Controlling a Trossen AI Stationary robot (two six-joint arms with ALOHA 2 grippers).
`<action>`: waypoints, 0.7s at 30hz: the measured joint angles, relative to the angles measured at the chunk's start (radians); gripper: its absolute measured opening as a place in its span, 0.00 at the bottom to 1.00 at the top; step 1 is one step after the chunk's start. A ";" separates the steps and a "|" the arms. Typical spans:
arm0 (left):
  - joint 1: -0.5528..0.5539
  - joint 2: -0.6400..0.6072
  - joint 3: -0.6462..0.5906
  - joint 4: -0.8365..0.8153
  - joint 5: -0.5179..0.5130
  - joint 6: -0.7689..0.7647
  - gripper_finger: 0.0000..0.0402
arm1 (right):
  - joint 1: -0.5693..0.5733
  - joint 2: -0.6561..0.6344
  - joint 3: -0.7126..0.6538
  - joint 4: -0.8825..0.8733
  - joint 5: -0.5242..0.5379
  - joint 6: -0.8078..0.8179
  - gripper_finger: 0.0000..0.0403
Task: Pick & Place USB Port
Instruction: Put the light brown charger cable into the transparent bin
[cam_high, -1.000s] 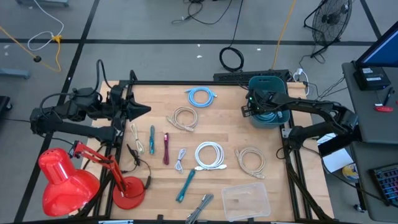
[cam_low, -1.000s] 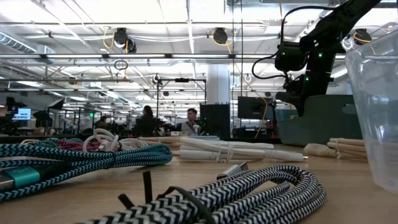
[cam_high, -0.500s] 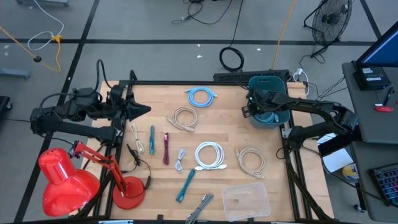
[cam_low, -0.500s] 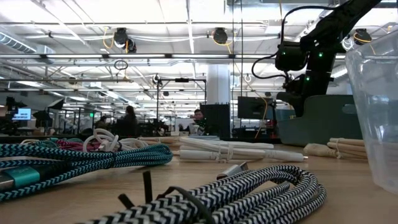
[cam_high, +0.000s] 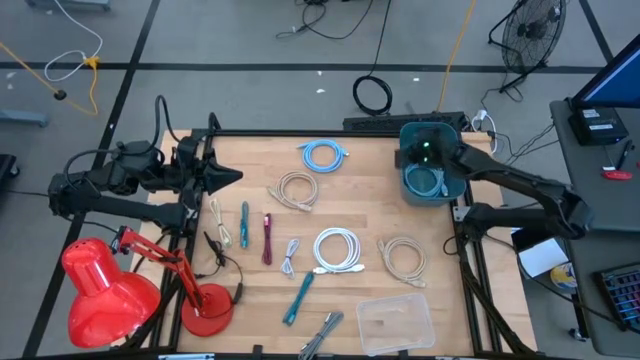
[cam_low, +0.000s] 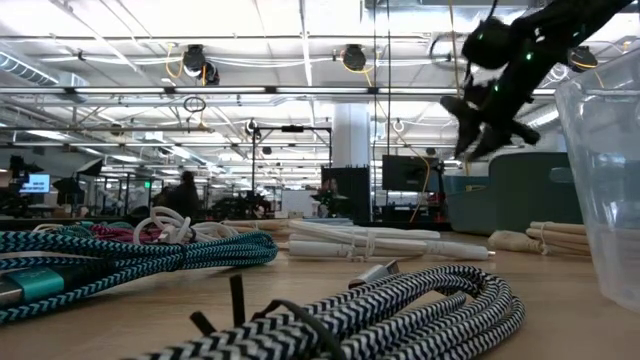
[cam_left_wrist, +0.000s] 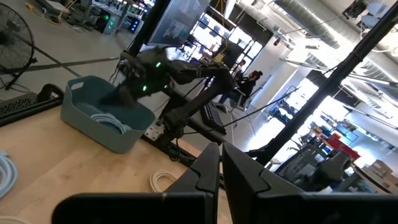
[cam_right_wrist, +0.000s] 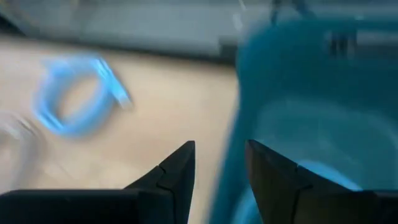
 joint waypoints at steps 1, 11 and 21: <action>0.000 0.000 0.000 0.000 0.000 0.001 0.05 | -0.005 -0.021 0.000 0.056 0.000 0.002 0.32; 0.000 0.000 0.000 0.001 -0.024 0.004 0.05 | -0.008 -0.117 0.000 0.626 -0.030 -0.058 0.30; 0.000 0.000 0.000 0.002 -0.070 0.006 0.05 | 0.037 -0.112 0.000 0.909 -0.217 0.171 0.28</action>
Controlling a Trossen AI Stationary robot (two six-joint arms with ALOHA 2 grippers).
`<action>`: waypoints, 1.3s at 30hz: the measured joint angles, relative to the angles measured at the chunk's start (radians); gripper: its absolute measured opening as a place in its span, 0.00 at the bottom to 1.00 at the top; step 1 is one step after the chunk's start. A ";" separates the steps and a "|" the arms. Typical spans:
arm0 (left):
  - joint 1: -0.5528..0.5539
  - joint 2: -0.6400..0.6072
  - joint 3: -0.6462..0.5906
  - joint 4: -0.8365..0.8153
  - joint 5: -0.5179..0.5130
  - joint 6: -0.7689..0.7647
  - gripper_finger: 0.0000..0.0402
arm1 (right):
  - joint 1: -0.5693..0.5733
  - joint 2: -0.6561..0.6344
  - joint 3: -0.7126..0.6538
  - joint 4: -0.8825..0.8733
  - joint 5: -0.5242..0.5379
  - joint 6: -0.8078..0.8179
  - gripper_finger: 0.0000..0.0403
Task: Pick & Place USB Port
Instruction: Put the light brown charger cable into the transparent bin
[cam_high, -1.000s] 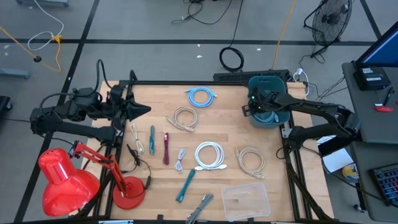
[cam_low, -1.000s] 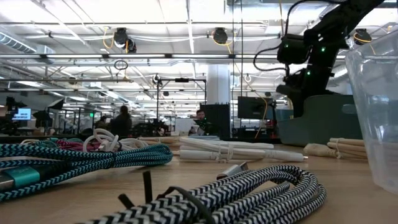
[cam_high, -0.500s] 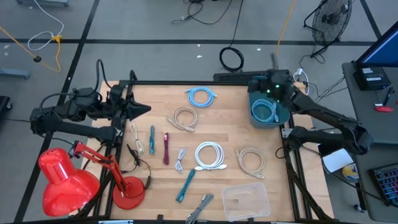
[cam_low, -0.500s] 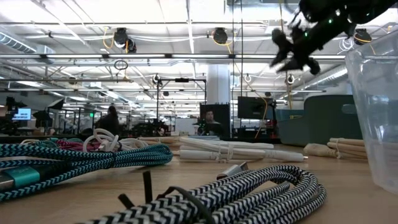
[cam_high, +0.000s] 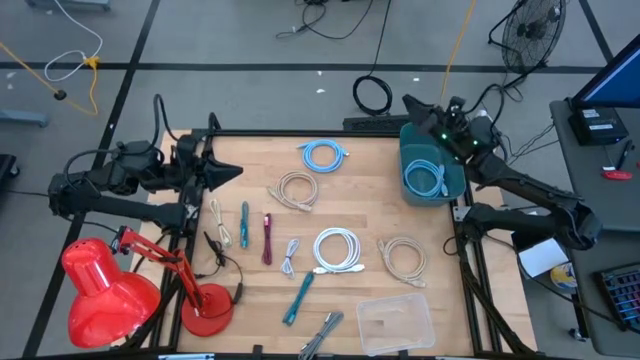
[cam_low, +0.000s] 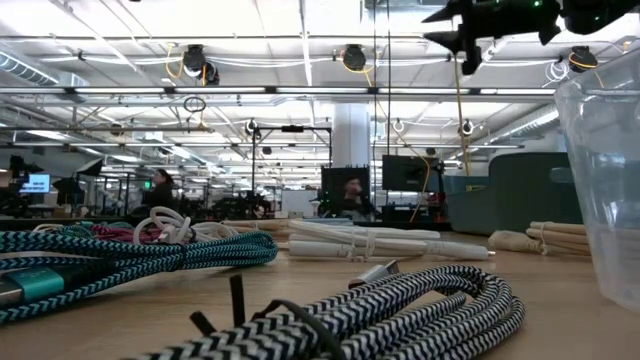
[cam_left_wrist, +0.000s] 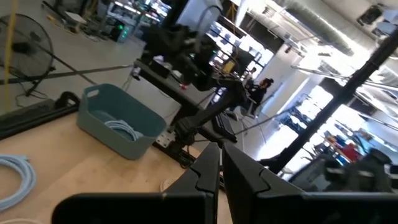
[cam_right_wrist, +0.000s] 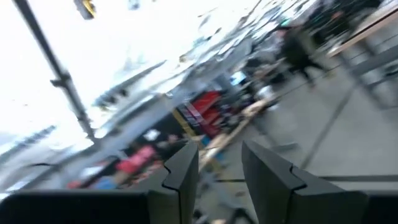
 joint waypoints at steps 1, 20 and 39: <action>0.000 0.000 0.000 0.001 -0.006 0.000 0.05 | 0.010 0.000 0.000 0.009 -0.020 0.015 0.28; 0.003 0.030 0.001 0.013 -0.094 0.049 0.05 | 0.447 0.050 0.000 0.183 -0.151 -0.098 0.28; 0.003 0.178 0.001 0.038 -0.039 -0.002 0.05 | 0.802 0.210 0.000 0.058 -0.176 -0.230 0.28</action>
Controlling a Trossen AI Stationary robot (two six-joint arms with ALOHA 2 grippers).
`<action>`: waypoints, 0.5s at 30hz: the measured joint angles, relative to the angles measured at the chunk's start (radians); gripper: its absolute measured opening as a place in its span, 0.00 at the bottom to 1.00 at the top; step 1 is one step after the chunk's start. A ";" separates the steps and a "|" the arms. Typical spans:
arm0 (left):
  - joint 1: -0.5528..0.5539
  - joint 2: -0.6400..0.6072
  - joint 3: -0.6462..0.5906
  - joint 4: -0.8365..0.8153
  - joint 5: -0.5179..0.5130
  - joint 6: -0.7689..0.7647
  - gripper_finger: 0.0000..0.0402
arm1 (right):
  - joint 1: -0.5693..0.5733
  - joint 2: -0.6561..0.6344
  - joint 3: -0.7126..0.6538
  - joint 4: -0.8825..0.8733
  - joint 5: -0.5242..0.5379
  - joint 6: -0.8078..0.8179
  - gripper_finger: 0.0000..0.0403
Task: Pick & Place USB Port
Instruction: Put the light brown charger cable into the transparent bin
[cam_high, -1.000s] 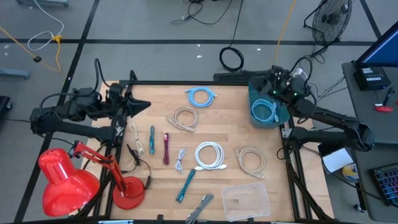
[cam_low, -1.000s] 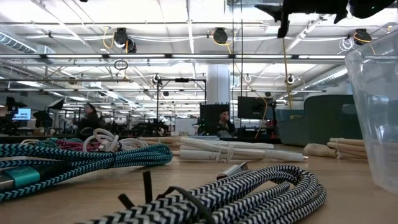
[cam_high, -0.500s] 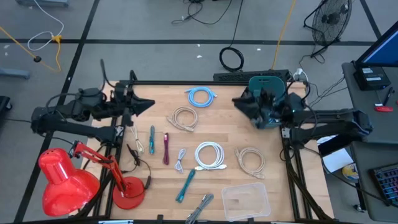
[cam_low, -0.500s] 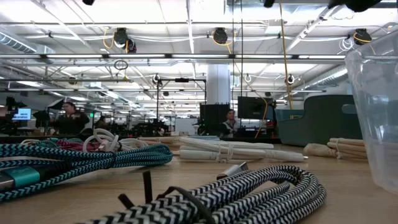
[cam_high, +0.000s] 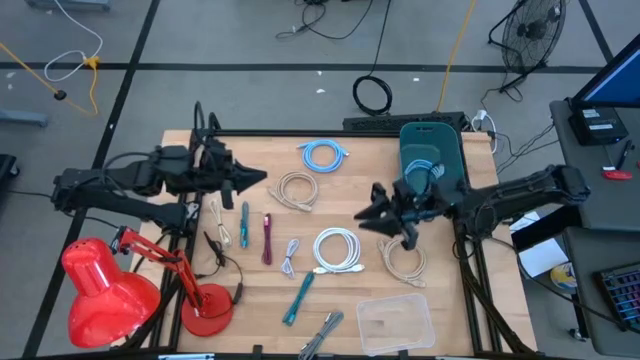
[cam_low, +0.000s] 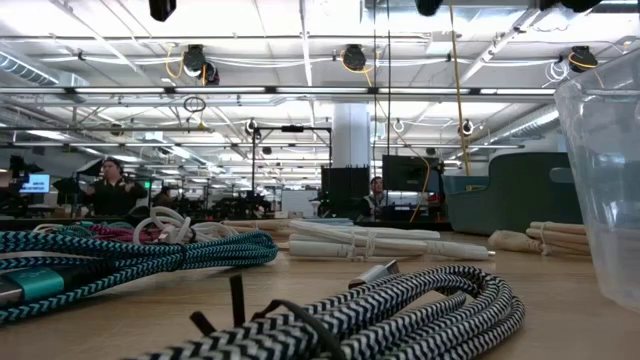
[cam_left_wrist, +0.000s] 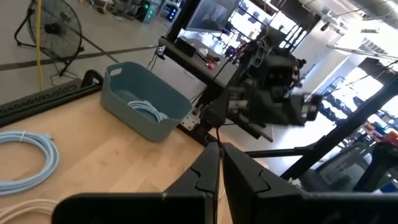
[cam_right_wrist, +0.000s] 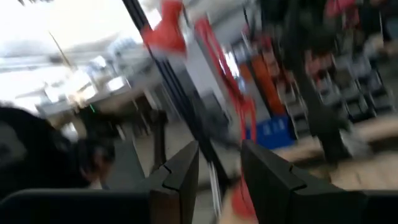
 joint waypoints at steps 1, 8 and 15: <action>0.000 0.002 0.000 0.000 0.001 -0.001 0.05 | 0.010 0.000 0.000 -0.050 0.000 -0.001 0.28; -0.004 0.012 0.000 -0.006 0.027 -0.039 0.05 | 0.057 0.000 0.000 -0.312 0.001 0.038 0.28; -0.069 0.070 0.000 -0.015 0.180 -0.146 0.05 | 0.120 -0.002 0.000 -0.363 -0.007 0.034 0.28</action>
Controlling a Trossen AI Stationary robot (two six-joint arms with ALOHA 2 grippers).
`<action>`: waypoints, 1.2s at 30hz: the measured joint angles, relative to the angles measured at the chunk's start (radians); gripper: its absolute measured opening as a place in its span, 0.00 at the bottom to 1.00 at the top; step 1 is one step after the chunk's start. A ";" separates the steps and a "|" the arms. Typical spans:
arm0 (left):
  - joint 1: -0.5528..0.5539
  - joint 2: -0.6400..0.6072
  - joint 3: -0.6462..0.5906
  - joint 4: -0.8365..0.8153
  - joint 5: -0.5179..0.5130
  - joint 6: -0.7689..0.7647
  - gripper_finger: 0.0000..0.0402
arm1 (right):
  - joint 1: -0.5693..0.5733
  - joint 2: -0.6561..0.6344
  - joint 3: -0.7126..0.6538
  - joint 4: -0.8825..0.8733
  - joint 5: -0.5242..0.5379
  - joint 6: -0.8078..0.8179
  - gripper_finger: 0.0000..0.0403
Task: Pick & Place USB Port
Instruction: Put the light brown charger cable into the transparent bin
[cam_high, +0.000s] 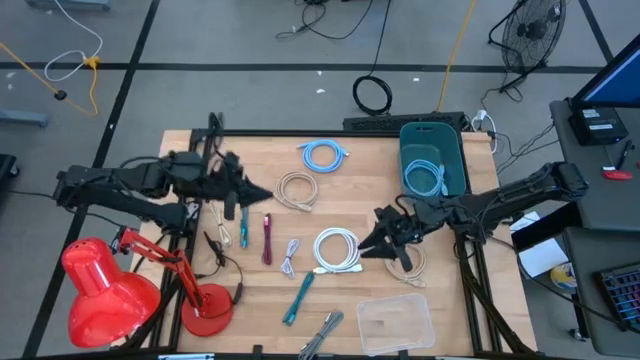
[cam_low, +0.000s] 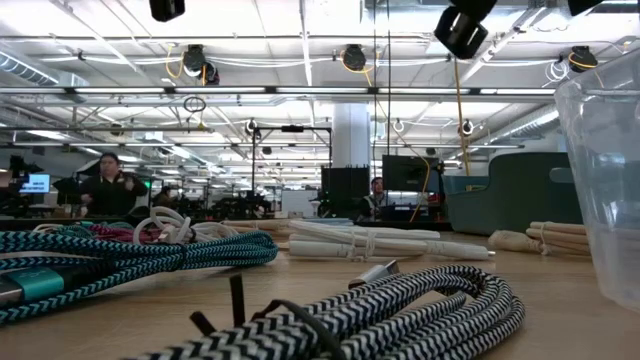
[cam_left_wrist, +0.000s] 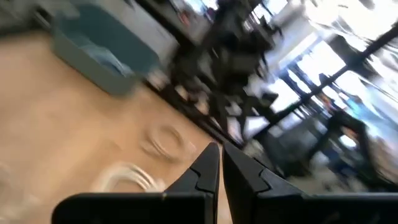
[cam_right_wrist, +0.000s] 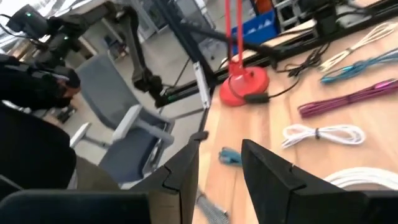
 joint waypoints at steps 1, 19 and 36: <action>-0.028 0.018 0.000 -0.004 0.004 -0.015 0.05 | 0.010 -0.001 0.000 -0.007 -0.012 -0.001 0.28; -0.410 0.461 0.000 -0.096 -0.459 -0.573 0.05 | 0.202 -0.060 0.000 -0.259 -0.174 0.026 0.28; -0.146 0.464 -0.001 -1.051 -0.292 -0.992 0.05 | 0.227 -0.060 0.000 -0.262 -0.042 0.007 0.28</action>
